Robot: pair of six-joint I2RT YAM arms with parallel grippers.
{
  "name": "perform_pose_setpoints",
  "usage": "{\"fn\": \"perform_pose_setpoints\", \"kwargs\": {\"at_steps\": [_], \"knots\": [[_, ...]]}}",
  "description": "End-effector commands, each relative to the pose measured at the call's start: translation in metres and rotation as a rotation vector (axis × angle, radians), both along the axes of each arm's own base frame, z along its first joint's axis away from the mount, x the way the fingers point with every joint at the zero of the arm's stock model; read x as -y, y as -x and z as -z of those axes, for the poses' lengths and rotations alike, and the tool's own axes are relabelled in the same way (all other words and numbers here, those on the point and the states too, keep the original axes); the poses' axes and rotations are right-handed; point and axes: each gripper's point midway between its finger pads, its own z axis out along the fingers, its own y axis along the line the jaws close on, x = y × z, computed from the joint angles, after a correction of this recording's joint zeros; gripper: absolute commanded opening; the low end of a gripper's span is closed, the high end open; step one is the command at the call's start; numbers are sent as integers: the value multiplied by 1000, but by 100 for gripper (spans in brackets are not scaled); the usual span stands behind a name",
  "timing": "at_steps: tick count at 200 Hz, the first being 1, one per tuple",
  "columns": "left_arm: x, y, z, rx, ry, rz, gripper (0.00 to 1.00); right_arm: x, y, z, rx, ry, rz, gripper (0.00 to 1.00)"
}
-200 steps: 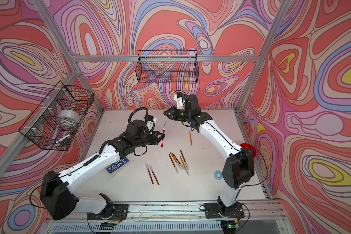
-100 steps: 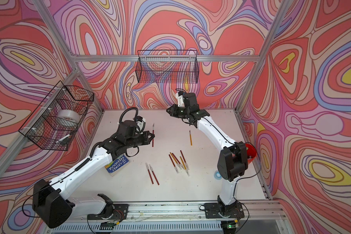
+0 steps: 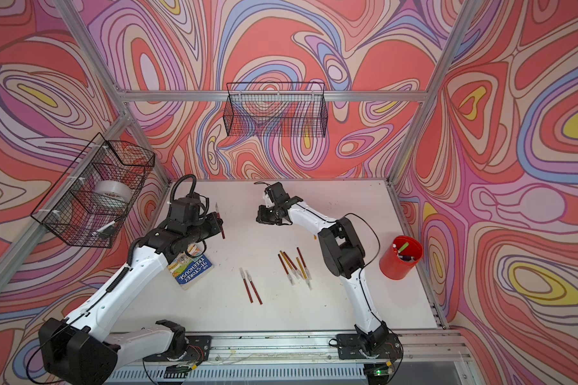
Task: Remove protective caps from carving knives
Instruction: Place the protective sleeve at the center of the board.
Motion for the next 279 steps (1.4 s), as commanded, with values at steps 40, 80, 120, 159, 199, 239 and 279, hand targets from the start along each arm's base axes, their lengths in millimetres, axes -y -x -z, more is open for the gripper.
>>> {"fn": "perform_pose_setpoints", "kwargs": {"at_steps": [40, 80, 120, 159, 199, 239, 279], "knots": [[-33, 5, -38, 81, -88, -108, 0, -77, 12, 24, 40, 53, -100, 0], [-32, 5, -35, 72, -91, -90, 0, -105, 13, 34, 30, -24, -120, 0], [-24, -2, -18, 36, -71, -66, 0, -118, 17, 54, -16, -49, -127, 0], [-17, -10, -6, 8, -52, -47, 0, -120, 22, 67, -31, -37, -131, 7], [-12, -14, 3, -14, -40, -30, 0, -118, 23, 73, -38, -23, -123, 20], [-10, -14, 7, -20, -31, -25, 0, -117, 24, 73, -43, -27, -118, 28], [-9, -13, 6, -23, -21, -21, 0, -115, 25, 70, -39, -26, -118, 28]]}}
